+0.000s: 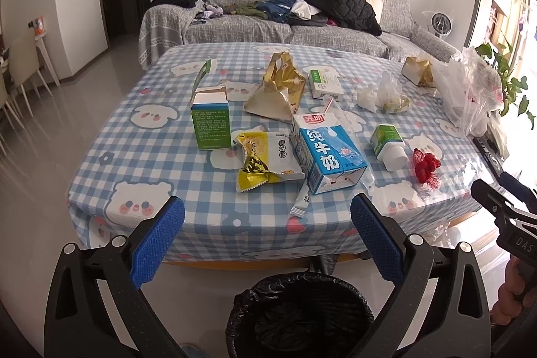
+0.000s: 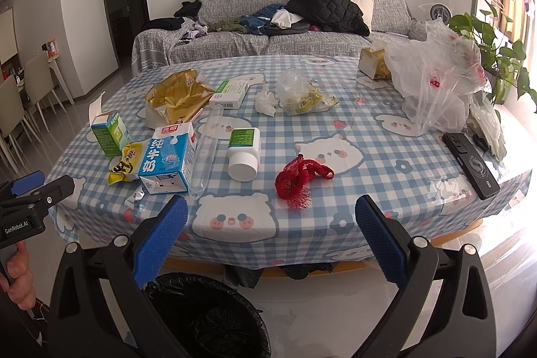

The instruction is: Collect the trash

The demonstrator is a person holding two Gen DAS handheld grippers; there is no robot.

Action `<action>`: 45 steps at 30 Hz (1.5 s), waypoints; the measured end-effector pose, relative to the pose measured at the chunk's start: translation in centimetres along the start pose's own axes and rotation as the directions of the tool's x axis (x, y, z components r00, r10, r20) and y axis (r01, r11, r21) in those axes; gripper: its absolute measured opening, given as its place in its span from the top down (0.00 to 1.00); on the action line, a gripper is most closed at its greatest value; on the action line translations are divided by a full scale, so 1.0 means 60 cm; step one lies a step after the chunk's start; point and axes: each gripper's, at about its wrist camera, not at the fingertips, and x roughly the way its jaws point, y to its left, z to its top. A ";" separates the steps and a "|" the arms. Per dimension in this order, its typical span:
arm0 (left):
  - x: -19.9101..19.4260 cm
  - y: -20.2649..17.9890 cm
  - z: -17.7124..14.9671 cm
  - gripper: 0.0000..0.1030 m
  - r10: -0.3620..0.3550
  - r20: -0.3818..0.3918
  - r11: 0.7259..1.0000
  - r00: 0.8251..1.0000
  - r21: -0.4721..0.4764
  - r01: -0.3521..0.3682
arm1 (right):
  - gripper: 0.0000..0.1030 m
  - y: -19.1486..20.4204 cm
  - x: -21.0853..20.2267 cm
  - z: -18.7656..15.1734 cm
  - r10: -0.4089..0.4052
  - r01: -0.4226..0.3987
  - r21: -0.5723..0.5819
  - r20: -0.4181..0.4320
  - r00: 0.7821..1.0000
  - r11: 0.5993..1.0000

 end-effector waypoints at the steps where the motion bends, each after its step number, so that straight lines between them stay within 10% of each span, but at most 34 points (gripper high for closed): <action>1: 0.001 0.001 0.000 0.06 0.000 -0.002 1.000 1.000 -0.002 0.000 | 0.07 0.000 0.000 0.000 0.000 0.000 0.000 0.000 1.000 1.000; 21: 0.010 0.002 0.008 0.06 0.001 -0.015 1.000 1.000 -0.006 -0.002 | 0.07 0.004 0.014 0.008 0.002 -0.002 0.003 -0.006 1.000 1.000; 45: 0.192 0.096 0.098 0.06 0.107 -0.094 0.989 0.990 -0.092 -0.115 | 0.07 0.045 0.171 0.052 -0.009 0.005 -0.036 -0.107 0.994 0.999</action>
